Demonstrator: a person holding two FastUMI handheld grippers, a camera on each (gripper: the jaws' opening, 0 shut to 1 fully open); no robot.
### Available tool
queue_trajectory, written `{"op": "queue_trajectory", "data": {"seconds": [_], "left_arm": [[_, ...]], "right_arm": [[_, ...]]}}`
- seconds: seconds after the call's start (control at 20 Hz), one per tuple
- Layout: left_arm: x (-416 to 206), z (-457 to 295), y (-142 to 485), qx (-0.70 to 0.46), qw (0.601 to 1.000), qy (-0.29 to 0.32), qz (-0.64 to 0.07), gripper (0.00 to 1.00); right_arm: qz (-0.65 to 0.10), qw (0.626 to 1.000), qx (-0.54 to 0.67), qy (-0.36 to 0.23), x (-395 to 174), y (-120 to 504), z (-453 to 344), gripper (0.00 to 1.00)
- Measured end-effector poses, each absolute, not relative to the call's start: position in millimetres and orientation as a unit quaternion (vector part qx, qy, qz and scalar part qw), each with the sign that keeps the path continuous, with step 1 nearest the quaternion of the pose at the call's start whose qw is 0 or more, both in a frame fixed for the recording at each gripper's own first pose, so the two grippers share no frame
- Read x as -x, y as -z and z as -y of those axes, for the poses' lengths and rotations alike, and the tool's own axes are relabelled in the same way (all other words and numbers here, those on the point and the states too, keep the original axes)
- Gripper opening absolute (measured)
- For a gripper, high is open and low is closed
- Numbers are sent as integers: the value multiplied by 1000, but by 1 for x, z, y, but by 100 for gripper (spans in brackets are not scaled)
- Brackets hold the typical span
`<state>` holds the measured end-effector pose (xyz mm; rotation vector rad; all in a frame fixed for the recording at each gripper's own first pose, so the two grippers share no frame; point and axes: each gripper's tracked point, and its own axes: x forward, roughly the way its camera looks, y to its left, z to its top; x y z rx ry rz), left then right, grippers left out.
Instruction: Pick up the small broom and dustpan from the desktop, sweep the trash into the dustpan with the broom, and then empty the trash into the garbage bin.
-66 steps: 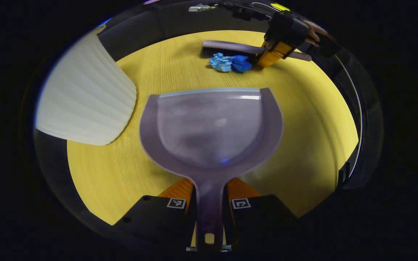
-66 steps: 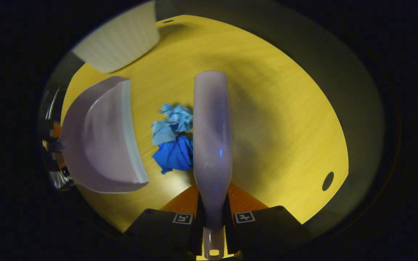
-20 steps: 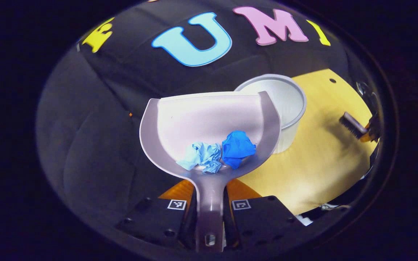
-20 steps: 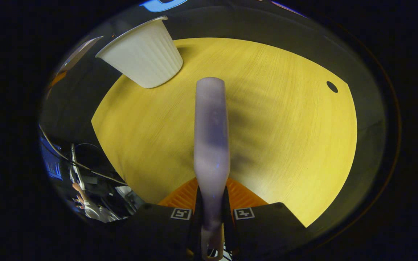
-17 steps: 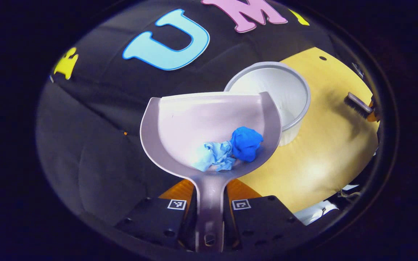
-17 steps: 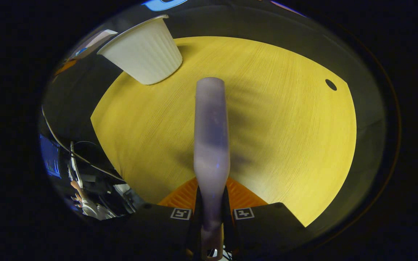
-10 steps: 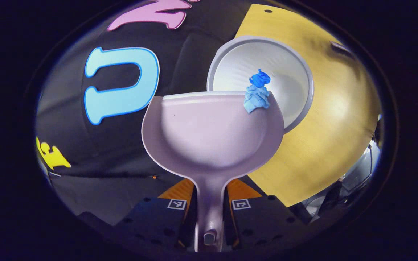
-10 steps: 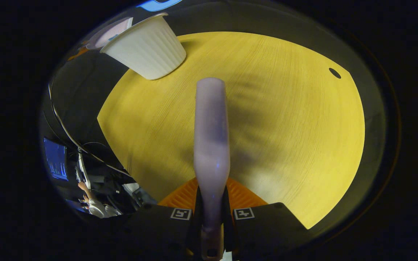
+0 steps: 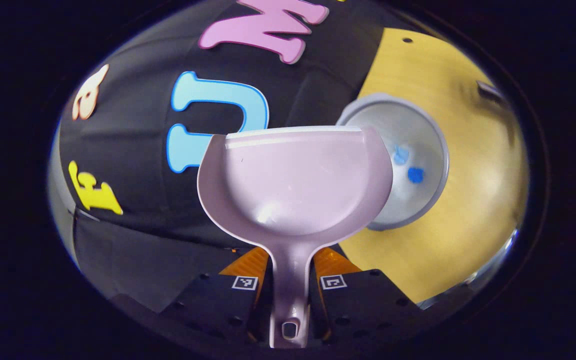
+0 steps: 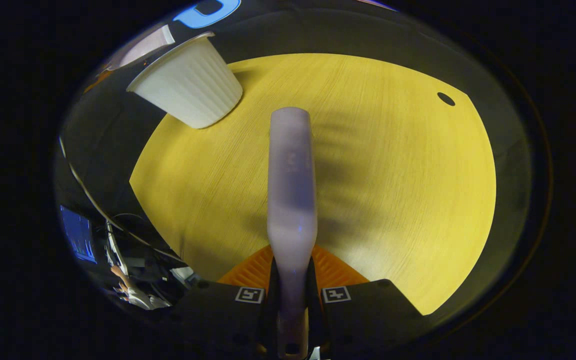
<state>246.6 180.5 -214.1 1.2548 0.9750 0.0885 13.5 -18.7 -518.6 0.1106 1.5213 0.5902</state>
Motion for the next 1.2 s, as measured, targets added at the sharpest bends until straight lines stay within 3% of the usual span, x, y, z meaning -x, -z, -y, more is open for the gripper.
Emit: {"op": "queue_trajectory", "data": {"seconds": [0.25, 0.45, 0.55, 0.85, 1.2], "left_arm": [[-221, -84, 253, -380, 837, 8, -393, 29], [-152, 23, 298, -240, 885, 78, -391, 29], [-121, 54, 329, -177, 888, 95, -414, 28], [-66, 78, 443, -136, 852, 96, -497, 29], [-62, 58, 564, -118, 803, 54, -581, 30]], "right_arm": [[-661, 711, -41, -236, -30, 500, 28, 28], [-657, 724, -50, -205, -34, 487, 29, 28], [-657, 730, -48, -183, -35, 488, 30, 28], [-665, 733, -40, -135, -27, 498, 30, 28], [-701, 702, -5, -121, -17, 517, 33, 28]]}}
